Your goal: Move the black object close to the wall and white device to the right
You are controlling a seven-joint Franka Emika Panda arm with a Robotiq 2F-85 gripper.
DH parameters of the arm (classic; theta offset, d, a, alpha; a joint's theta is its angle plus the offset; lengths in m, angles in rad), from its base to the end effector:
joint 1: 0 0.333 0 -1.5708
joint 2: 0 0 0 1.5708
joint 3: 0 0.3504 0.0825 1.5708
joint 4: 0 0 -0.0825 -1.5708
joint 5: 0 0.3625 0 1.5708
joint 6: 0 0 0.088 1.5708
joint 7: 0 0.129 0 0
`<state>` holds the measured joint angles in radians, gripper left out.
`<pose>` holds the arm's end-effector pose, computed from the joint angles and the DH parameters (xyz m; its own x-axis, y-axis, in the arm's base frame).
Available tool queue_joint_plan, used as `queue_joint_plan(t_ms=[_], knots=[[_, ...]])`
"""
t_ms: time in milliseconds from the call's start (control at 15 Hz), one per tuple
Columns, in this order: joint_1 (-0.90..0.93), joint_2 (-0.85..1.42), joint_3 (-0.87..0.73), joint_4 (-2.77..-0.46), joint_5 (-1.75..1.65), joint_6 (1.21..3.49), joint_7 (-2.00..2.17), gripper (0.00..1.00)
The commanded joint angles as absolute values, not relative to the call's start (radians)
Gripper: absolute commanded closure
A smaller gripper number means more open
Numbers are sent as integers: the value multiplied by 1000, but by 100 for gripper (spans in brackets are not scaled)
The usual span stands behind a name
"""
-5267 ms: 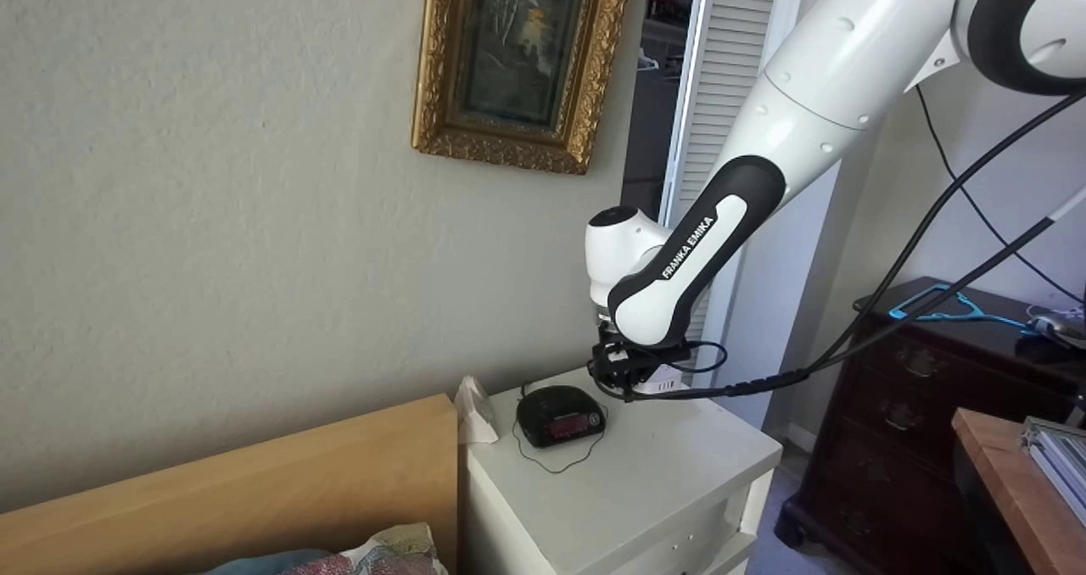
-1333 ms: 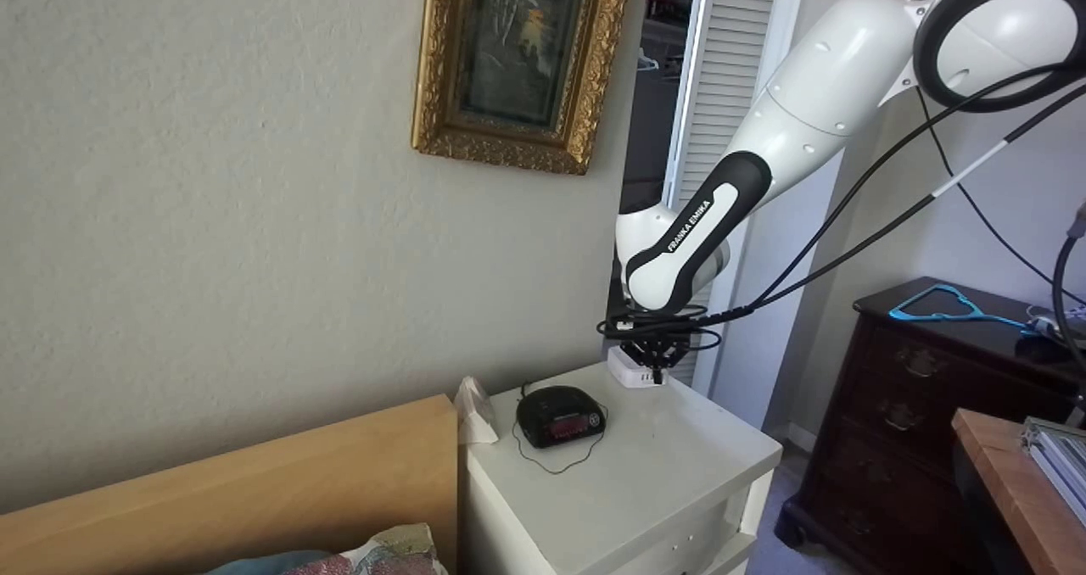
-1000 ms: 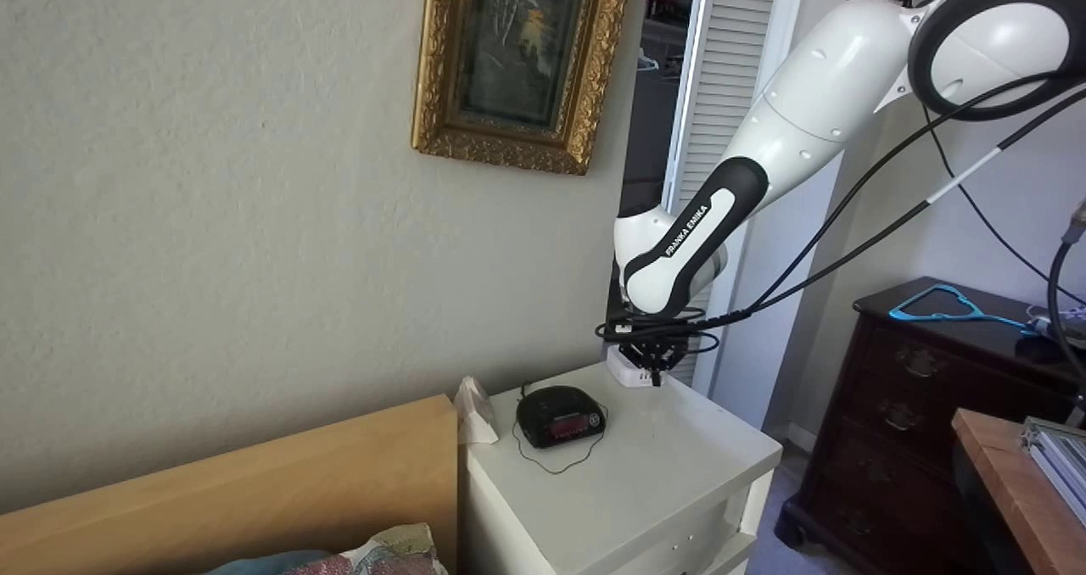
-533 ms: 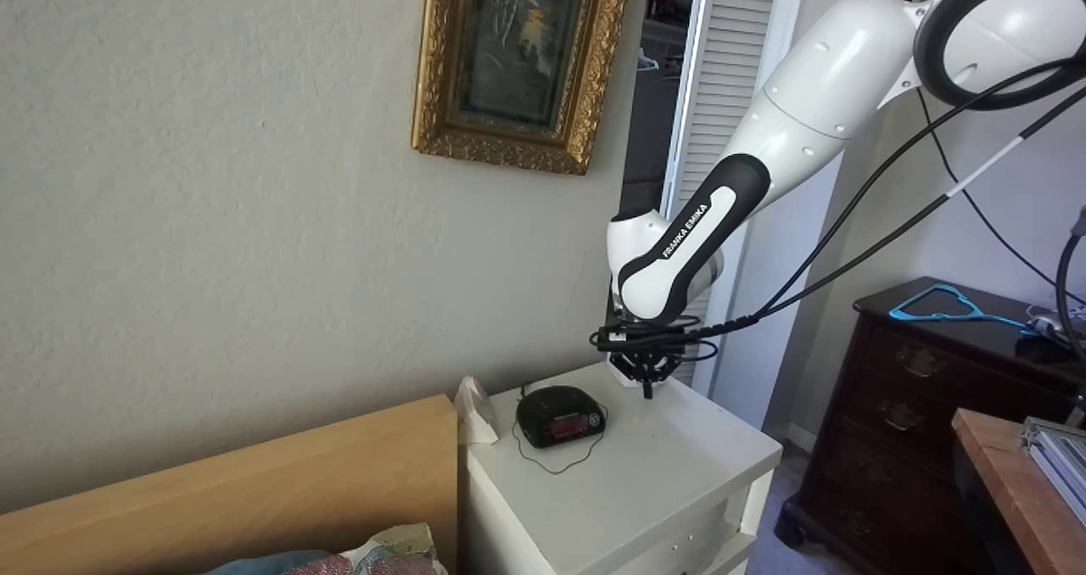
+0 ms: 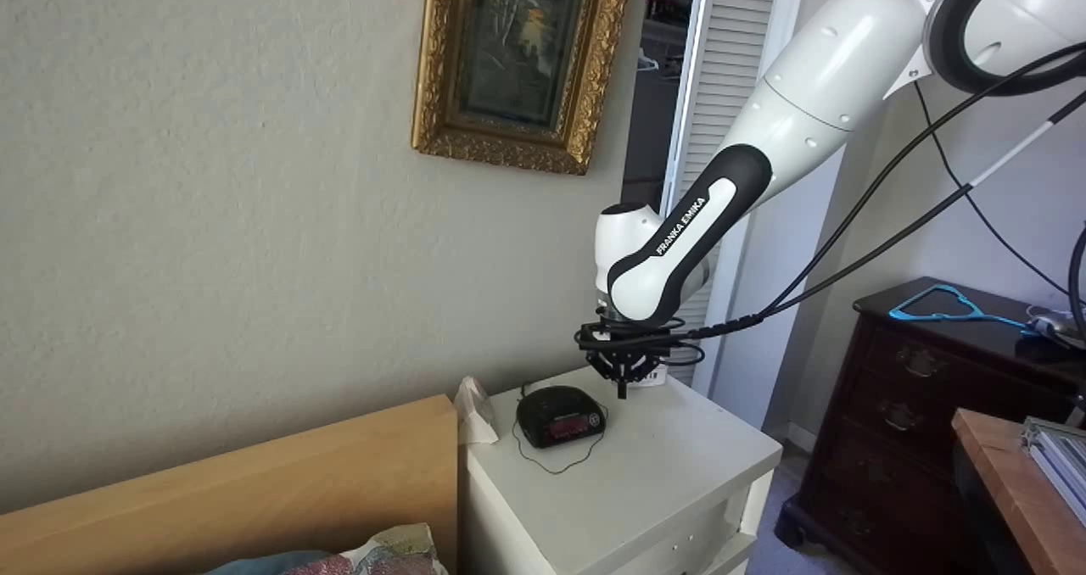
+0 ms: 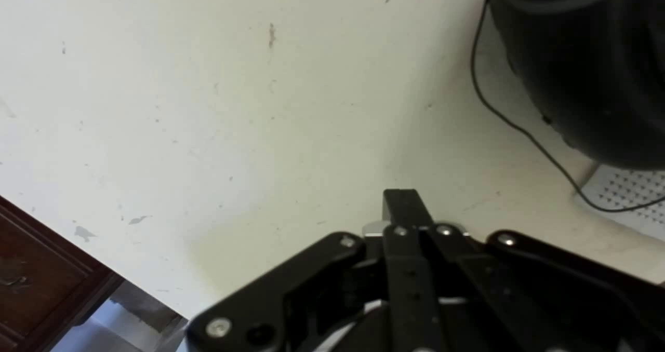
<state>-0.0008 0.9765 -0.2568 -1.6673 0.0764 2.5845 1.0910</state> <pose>0.6509 -0.1552 0.0643 0.2645 -0.9542 0.1396 -0.9621 -0.2510 0.1068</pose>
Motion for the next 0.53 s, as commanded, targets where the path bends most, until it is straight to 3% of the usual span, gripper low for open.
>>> queue_joint_plan(t_ms=[0,467], knots=[[3,1005,-261,-1622,83,2600,1083,100],[-13,1063,-261,-1526,86,2584,1081,100]])
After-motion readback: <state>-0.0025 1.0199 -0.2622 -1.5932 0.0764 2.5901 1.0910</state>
